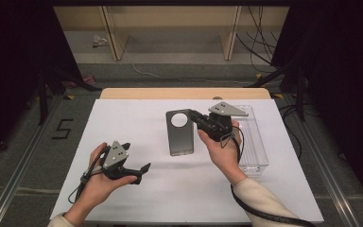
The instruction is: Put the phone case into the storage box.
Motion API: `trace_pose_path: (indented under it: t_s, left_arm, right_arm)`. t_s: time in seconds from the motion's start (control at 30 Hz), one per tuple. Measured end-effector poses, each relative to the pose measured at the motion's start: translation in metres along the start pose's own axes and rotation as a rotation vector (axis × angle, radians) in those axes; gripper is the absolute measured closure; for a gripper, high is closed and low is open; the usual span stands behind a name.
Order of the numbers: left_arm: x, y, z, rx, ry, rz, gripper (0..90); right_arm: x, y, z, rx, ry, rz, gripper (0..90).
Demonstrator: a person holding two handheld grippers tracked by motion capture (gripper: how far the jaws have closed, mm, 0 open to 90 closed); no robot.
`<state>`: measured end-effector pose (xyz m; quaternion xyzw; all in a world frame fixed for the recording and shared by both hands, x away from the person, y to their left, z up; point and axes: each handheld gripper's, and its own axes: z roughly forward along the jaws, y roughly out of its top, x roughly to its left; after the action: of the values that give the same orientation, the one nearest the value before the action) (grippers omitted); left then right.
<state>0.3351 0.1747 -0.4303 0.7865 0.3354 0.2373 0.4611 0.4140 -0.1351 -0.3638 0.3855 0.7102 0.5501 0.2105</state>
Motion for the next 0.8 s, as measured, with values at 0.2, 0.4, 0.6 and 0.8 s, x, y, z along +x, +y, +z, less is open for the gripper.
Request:
trace_pose_path:
  t_s: [0.2,0.4,0.6,0.8]
  left_arm:
    - [0.0004,-0.0015,-0.0003,0.005,-0.001,-0.005,3.4]
    - [0.0005,-0.0026,-0.0003,0.011,0.003,0.000,3.4]
    - [0.0010,-0.0031,-0.0004,0.012,0.005,0.001,3.4]
    - [0.0012,-0.0031,-0.0005,0.011,0.005,0.001,3.4]
  right_arm:
    - [-0.0018,0.0015,-0.0014,-0.004,-0.006,0.002,85.0]
    - [-0.0047,0.0040,-0.0040,-0.011,-0.016,0.008,85.0]
    - [-0.0076,0.0063,-0.0063,-0.018,-0.022,0.011,85.0]
    - [-0.0102,0.0076,-0.0080,-0.023,-0.030,0.015,85.0]
